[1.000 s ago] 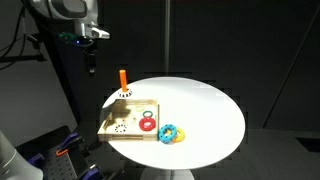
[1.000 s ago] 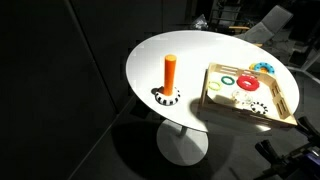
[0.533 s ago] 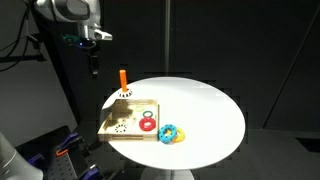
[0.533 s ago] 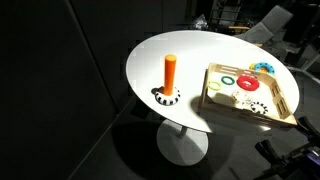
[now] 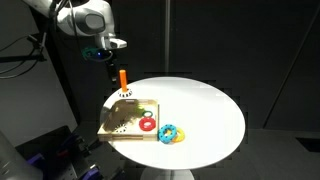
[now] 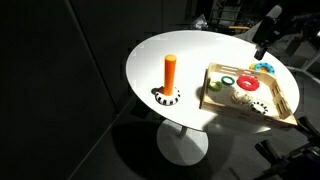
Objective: Put the clear ring on the table.
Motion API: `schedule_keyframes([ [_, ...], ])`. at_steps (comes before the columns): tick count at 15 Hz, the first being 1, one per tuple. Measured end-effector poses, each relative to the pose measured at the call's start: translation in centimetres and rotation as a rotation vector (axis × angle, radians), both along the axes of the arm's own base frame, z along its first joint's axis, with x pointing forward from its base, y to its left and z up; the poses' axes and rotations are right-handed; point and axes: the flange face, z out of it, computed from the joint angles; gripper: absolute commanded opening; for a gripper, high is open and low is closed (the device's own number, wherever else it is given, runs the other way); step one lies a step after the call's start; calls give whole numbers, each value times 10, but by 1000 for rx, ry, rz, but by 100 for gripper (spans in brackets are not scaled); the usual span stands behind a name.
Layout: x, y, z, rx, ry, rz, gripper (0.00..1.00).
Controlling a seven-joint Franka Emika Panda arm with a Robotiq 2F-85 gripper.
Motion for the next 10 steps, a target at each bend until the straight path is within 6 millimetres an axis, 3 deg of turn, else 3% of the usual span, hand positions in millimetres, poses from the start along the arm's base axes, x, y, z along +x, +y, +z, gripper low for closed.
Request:
schedule_keyframes([
  [5, 14, -15, -27, 6, -19, -45, 100],
  [10, 16, -19, -31, 2, -15, -60, 100],
])
